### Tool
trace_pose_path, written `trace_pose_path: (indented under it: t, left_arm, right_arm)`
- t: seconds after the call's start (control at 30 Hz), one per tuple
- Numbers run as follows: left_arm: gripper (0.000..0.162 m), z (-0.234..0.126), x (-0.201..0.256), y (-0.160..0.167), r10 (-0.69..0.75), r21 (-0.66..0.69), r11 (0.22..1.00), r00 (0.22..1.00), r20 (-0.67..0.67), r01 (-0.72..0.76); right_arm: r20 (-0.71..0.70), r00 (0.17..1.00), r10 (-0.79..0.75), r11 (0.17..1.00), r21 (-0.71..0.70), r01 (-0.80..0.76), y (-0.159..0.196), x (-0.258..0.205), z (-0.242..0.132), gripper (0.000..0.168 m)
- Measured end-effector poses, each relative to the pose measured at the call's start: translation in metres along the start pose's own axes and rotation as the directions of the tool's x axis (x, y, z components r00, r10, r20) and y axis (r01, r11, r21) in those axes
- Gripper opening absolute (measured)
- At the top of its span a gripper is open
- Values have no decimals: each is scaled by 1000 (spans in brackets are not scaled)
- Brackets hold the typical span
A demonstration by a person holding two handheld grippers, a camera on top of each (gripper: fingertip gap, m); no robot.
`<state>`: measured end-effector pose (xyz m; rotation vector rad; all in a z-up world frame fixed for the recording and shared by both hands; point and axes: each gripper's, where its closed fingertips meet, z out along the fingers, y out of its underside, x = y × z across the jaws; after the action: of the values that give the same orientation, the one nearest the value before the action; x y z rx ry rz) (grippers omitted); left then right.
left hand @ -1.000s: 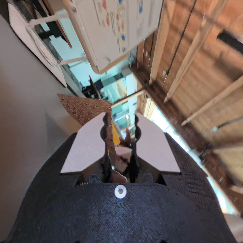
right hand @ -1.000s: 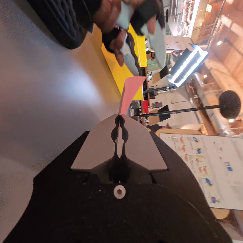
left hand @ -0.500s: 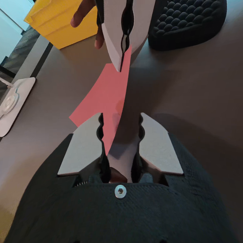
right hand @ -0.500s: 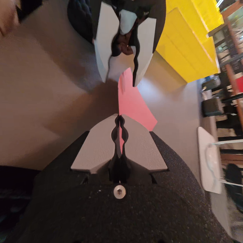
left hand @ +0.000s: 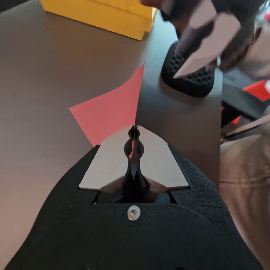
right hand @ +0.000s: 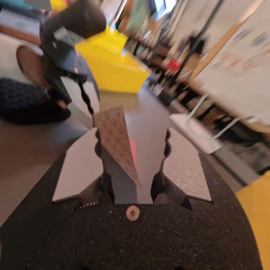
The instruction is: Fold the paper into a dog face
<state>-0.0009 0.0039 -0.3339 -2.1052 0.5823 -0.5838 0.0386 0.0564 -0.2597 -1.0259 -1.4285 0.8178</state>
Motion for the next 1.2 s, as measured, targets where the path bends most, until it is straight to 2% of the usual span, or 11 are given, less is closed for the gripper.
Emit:
trace_pose_path:
  t: [0.07, 0.1, 0.23, 0.43, 0.53, 0.6, 0.67, 0.8, 0.9, 1.07, 1.2]
  left_arm:
    - [0, 3, 4, -7, -178, 28, 983, 982, -68, 180]
    - [0, 4, 7, -9, -236, 31, 970, 966, -110, 241]
    - [0, 8, 10, -8, -261, 24, 963, 955, -143, 267]
    - [0, 9, 21, 2, -67, -10, 998, 995, -72, 67]
    - [0, 10, 28, 4, -6, -22, 1000, 996, -90, 4]
    - [5, 4, 37, 4, 40, -22, 999, 987, -158, -44]
    - [26, -13, 35, -7, 94, 34, 995, 976, -195, -89]
    - [17, -28, 1, -34, 65, 139, 989, 991, -120, -48]
    - [7, -1, -29, -23, 171, 24, 985, 985, 36, -172]
    - [0, 41, -17, 22, 284, -250, 926, 958, -37, -284]
    - [0, 43, -16, 29, 268, -261, 927, 962, -41, -270]
  right_arm:
    - [-211, 974, -82, 976, 183, 121, -19, -3, -16, 74]
    - [-228, 966, -123, 974, 160, 162, -13, -11, -16, 78]
    - [-72, 994, -84, 995, -56, 80, 23, -17, 8, 102]
    - [332, 928, -171, 979, -48, 198, 38, -23, 7, 57]
    - [619, 785, -44, 997, -28, 79, 37, -47, -5, 0]
    - [692, 722, -13, 998, -41, 57, 38, -52, -12, 0]
    - [761, 647, 49, 991, -116, 62, 47, -56, -20, 0]
    - [839, 518, 167, 976, -214, 32, 55, -62, -29, 0]
    - [870, 442, 219, 965, -259, 31, 59, -66, -32, 0]
    - [859, 391, 330, 941, -334, -59, 55, -63, -29, 0]
    - [828, 341, 446, 894, -433, -117, 54, -56, -26, 0]
